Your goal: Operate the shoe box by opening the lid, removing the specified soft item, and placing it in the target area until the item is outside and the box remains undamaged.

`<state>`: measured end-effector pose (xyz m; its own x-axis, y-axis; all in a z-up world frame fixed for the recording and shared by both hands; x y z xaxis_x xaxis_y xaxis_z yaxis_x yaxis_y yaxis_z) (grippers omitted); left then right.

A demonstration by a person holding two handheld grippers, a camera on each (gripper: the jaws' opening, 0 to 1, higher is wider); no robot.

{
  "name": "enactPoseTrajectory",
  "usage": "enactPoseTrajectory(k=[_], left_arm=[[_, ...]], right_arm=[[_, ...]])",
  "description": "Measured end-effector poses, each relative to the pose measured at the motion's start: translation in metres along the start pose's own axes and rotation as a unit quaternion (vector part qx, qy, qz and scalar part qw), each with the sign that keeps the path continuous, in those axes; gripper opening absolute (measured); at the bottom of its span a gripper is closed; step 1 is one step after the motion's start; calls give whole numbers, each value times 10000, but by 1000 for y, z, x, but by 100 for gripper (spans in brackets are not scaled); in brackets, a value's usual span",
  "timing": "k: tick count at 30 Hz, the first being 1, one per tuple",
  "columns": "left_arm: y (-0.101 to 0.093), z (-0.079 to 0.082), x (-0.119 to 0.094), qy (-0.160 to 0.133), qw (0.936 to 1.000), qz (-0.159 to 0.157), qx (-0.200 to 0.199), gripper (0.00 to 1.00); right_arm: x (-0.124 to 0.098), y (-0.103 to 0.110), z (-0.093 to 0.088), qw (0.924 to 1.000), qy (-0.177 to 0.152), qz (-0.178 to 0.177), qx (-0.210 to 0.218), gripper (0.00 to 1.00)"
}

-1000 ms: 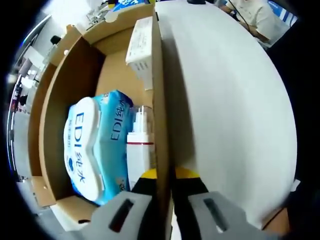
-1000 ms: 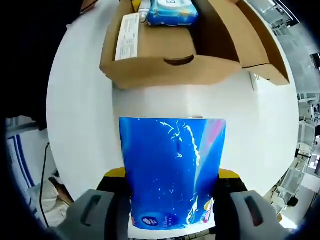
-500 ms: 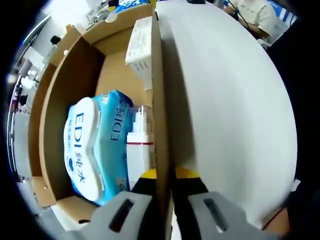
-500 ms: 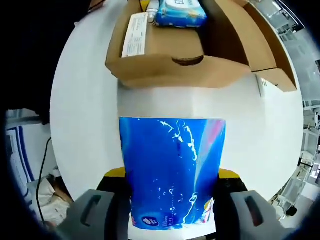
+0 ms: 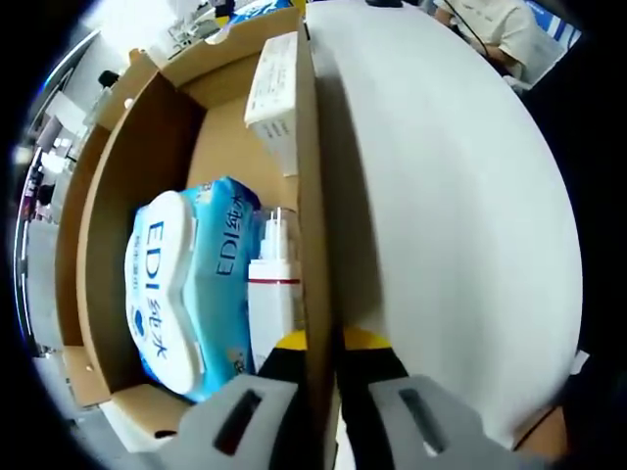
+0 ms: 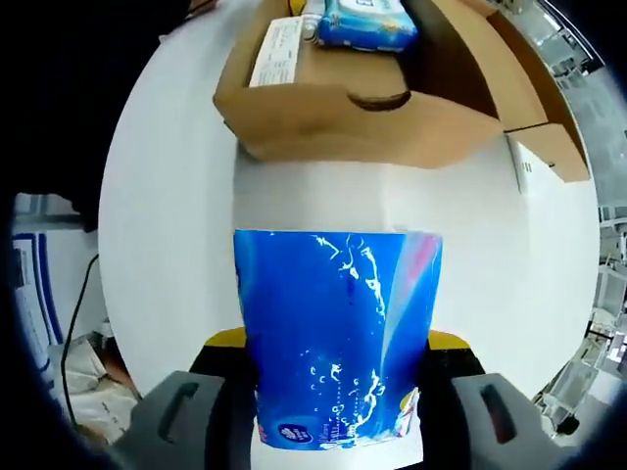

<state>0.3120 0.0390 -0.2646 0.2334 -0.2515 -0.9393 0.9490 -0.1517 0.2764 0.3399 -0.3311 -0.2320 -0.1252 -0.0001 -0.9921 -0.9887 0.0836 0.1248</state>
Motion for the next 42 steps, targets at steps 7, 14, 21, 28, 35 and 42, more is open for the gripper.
enactPoseTrajectory(k=[7, 14, 21, 28, 35, 42], left_arm=[[0, 0, 0, 7, 10000, 1, -13, 3], [1, 1, 1, 2, 10000, -12, -1, 3], [0, 1, 1, 0, 10000, -11, 10, 3], [0, 2, 1, 2, 10000, -9, 18, 3], [0, 2, 0, 25, 10000, 10, 29, 3], [0, 2, 0, 12, 10000, 5, 24, 3]], right_arm=[[3, -3, -1, 9999, 26, -82, -101, 66], [5, -5, 0, 9999, -37, -79, -147, 66], [15, -4, -1, 9997, 53, -34, -228, 66], [18, -3, -3, 9996, 86, -15, -276, 66], [20, -7, -5, 9997, 96, -42, -238, 67], [19, -11, -7, 9998, 106, -34, -176, 68]])
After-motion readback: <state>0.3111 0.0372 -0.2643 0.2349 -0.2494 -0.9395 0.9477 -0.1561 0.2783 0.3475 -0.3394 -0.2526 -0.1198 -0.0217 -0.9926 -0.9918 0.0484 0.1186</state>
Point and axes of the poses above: the point that each gripper's makers call its tool centre point, and the gripper's own axes: x roughly forward along the fingers, y roughly to its left, z roughly out of its top, the point moved 8 cm from there along -x, roughly backward along the fingers, and after that the axes turned 10 degrees about z, right-handed, at the moved point
